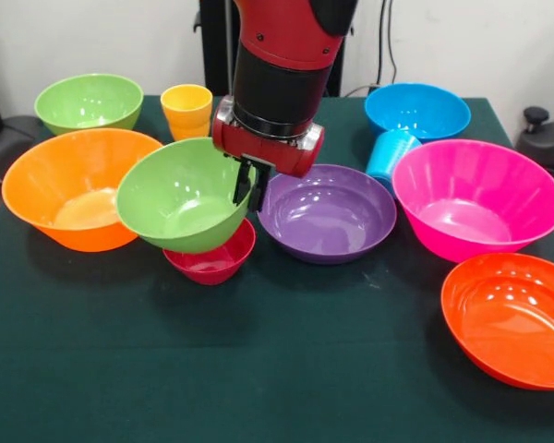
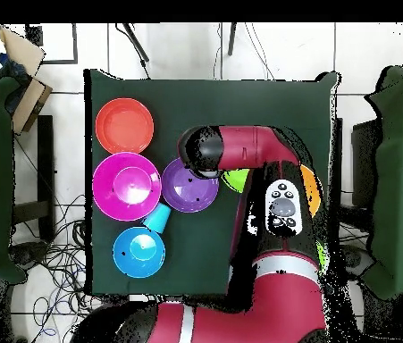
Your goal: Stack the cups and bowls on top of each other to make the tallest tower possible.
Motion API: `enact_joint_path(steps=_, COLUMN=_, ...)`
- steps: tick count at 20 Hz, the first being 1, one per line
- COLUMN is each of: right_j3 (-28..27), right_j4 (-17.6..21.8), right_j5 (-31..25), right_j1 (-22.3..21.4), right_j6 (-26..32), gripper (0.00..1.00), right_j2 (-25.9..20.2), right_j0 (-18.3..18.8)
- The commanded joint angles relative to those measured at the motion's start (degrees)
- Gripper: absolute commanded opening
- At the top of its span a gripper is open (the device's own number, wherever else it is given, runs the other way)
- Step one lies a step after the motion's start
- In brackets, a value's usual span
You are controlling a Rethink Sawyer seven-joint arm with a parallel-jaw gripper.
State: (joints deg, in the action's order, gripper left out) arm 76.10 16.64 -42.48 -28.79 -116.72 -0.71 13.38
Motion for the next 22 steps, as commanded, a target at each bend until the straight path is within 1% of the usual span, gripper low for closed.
enact_joint_path(steps=1, right_j3=4.5, right_j4=4.0, right_j5=1.5, right_j1=-0.7, right_j6=9.1, gripper=0.00, right_j2=-5.9, right_j0=0.8)
enact_joint_path(steps=2, right_j3=4.6, right_j4=4.8, right_j5=4.9, right_j1=-0.8, right_j6=6.1, gripper=0.00, right_j2=-4.6, right_j0=-0.3)
enact_joint_path(steps=5, right_j3=5.2, right_j4=4.4, right_j5=5.6, right_j1=-0.6, right_j6=6.0, gripper=0.00, right_j2=-5.2, right_j0=0.1)
enact_joint_path(steps=12, right_j3=5.4, right_j4=4.2, right_j5=5.5, right_j1=-0.8, right_j6=4.9, gripper=0.00, right_j2=-4.4, right_j0=-0.5)
enact_joint_path(steps=15, right_j3=4.7, right_j4=4.2, right_j5=5.0, right_j1=-0.5, right_j6=5.0, gripper=0.00, right_j2=-4.4, right_j0=-0.6)
enact_joint_path(steps=22, right_j3=5.0, right_j4=4.4, right_j5=5.2, right_j1=-0.7, right_j6=5.0, gripper=0.00, right_j2=-4.4, right_j0=-0.6)
